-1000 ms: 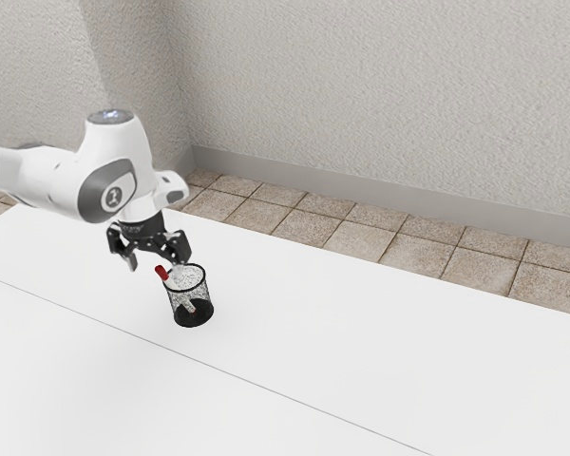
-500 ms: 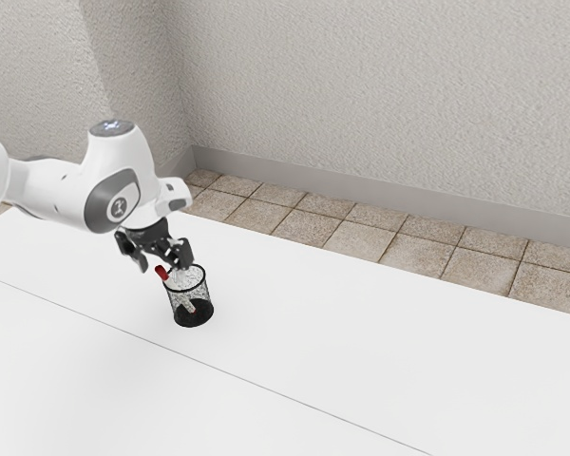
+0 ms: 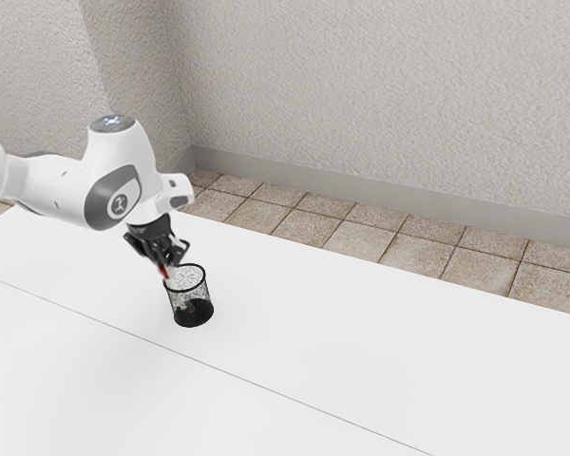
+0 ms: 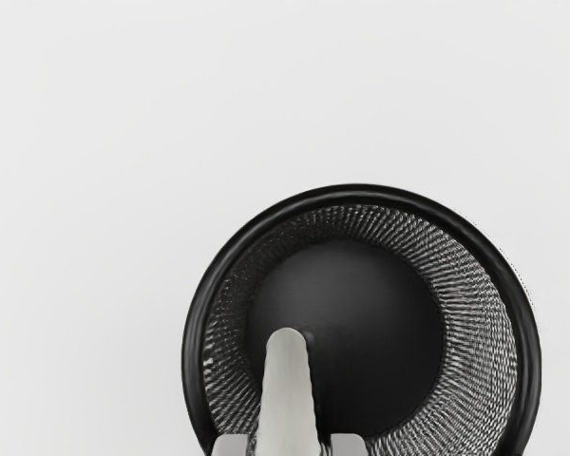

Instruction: Take the marker out of the pen holder and place it to the left of the pen holder.

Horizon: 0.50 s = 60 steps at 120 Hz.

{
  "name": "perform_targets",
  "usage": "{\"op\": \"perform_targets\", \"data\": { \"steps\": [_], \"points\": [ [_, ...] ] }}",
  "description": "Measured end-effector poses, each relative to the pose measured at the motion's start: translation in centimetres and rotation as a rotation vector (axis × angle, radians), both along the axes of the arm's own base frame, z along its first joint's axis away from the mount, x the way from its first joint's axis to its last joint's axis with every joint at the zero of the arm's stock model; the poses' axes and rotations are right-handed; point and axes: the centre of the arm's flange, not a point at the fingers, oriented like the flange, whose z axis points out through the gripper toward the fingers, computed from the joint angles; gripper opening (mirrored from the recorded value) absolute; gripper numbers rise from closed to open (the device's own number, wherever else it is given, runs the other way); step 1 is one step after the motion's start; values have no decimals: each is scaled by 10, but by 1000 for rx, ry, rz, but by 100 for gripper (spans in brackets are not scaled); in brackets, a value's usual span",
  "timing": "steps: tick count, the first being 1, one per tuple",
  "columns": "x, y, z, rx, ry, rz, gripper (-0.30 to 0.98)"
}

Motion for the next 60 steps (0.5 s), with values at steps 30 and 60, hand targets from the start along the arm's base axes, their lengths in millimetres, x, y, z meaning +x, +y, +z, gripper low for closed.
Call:
{"op": "perform_targets", "data": {
  "steps": [30,60],
  "points": [
    [-10,-46,89,30,-145,-102,-7],
    [-30,20,129,94,-141,1,-9]
  ]
}}
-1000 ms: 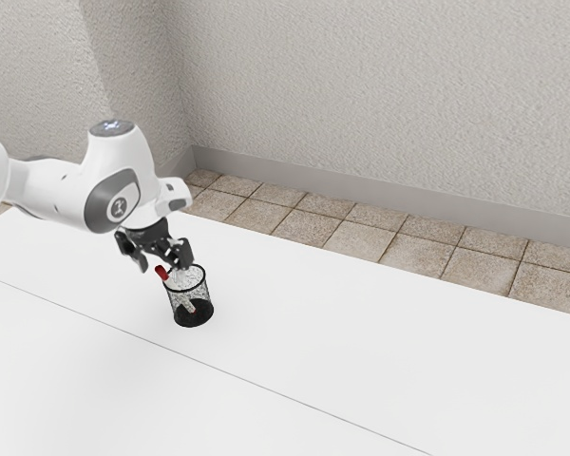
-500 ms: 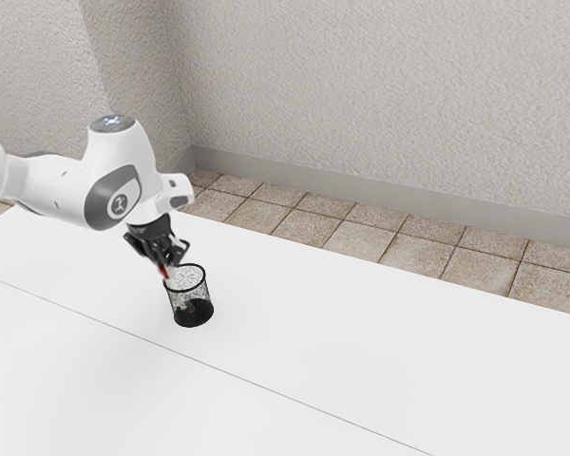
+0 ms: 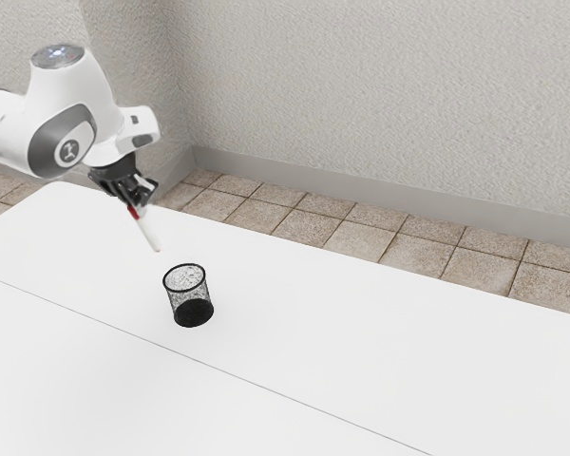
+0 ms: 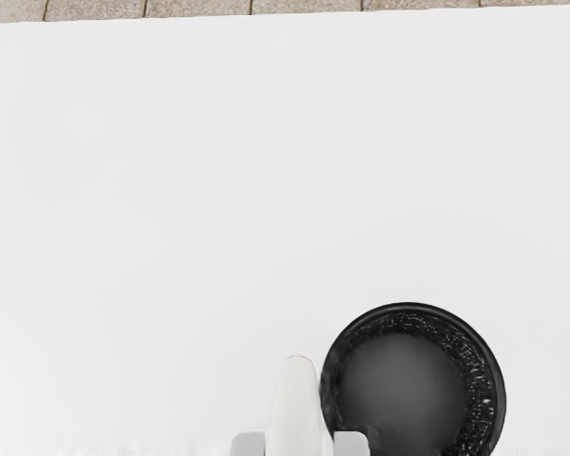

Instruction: Take the marker out of the pen holder and place it to the left of the pen holder.

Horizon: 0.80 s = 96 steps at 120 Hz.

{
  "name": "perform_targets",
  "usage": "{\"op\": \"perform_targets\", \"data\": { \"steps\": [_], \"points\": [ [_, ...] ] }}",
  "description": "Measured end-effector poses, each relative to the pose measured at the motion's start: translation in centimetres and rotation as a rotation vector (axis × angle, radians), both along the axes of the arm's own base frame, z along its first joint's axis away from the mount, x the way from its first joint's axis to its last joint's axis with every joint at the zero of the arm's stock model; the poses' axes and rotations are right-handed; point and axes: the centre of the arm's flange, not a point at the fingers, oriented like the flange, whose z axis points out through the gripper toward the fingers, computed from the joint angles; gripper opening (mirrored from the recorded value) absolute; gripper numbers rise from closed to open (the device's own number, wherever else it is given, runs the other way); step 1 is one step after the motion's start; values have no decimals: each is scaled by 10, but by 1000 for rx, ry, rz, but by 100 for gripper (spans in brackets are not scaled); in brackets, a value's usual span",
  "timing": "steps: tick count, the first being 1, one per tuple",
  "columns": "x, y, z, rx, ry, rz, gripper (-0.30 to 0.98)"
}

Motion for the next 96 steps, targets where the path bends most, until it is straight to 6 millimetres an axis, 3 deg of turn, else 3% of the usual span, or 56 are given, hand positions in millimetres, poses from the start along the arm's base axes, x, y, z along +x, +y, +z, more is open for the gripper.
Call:
{"op": "perform_targets", "data": {
  "steps": [17,32,42,50,63,69,84,96],
  "points": [
    [1,54,-26,-4,140,116,-9],
    [45,103,-62,-49,330,225,-9],
    [75,109,-102,-97,484,254,-9],
    [78,115,-122,-135,583,275,-9],
    [77,116,-138,-172,693,285,-9],
    [77,116,-143,-182,728,283,-8],
    [73,112,-146,-210,781,265,22],
    [82,113,-123,-209,750,250,39]
  ]
}}
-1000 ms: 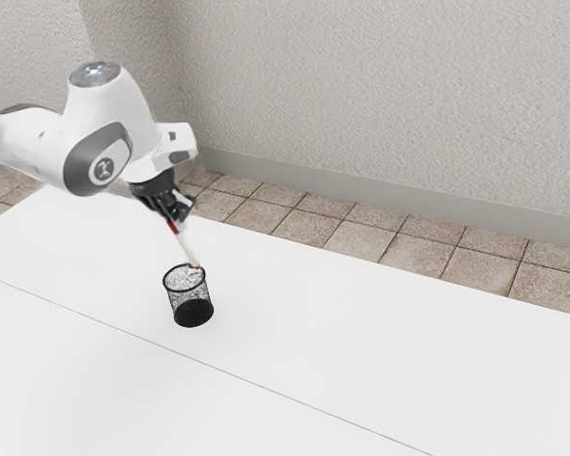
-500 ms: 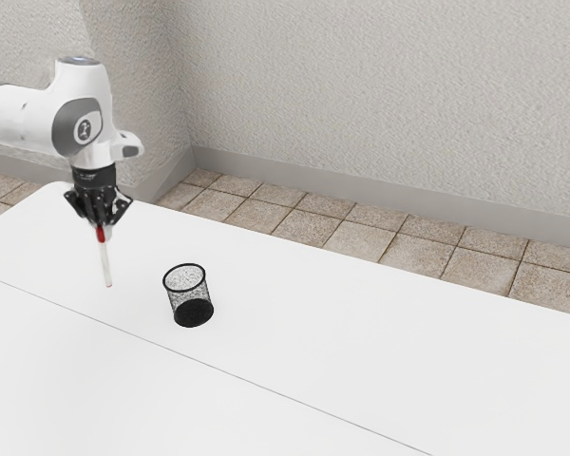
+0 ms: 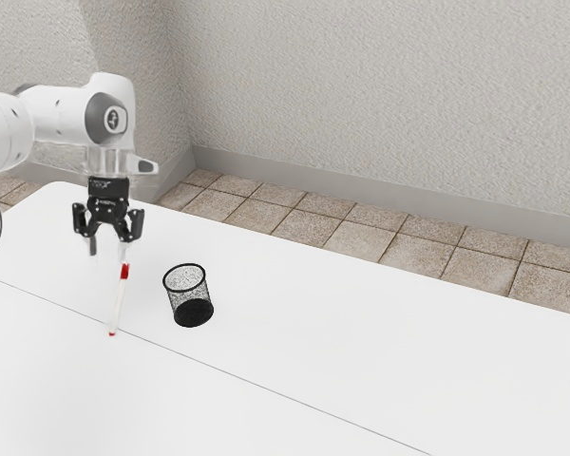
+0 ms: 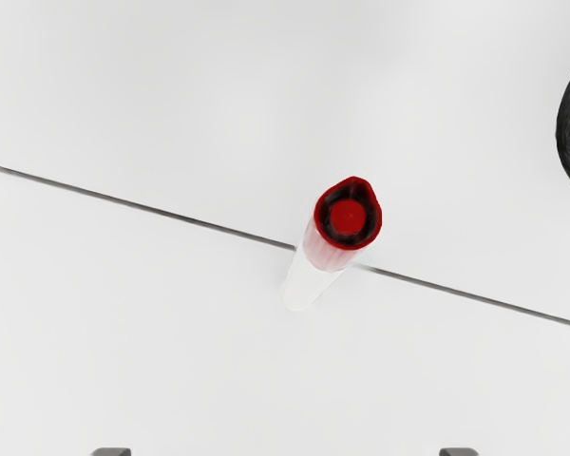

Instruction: Take the marker out of the pen holder and place it to the left of the pen holder.

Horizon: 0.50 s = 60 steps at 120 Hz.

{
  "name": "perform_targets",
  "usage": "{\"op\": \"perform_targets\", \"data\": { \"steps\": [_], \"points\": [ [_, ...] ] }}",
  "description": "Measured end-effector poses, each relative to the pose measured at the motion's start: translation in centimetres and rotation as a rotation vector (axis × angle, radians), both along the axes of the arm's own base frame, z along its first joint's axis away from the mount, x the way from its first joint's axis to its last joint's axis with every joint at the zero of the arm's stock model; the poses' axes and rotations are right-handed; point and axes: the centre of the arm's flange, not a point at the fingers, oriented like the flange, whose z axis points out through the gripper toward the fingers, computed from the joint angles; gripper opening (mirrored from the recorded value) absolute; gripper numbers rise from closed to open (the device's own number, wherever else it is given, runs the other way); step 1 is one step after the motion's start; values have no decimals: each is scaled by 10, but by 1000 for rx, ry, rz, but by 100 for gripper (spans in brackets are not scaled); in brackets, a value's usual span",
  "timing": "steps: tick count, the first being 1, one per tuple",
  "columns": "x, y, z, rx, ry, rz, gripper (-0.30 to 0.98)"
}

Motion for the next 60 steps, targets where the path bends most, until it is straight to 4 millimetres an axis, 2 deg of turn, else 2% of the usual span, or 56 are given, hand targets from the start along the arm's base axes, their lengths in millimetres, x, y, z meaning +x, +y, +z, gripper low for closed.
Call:
{"op": "perform_targets", "data": {
  "steps": [4,7,8,11,15,19,23,27,34,38,50,60],
  "points": [
    [4,1,16,7,-27,-5,44],
    [4,0,44,17,-73,-10,46],
    [4,-1,56,20,-92,-12,47],
    [-1,-13,108,36,-184,-31,50],
    [-15,-37,176,58,-334,-71,52],
    [-28,-66,234,73,-471,-118,55],
    [-44,-90,277,84,-570,-152,57],
    [-57,-110,306,94,-631,-180,58],
    [-71,-143,333,105,-682,-228,61],
    [-77,-153,342,114,-699,-243,62],
    [-90,-151,353,163,-711,-213,64],
    [-98,-165,358,198,-708,-222,66]
  ]
}}
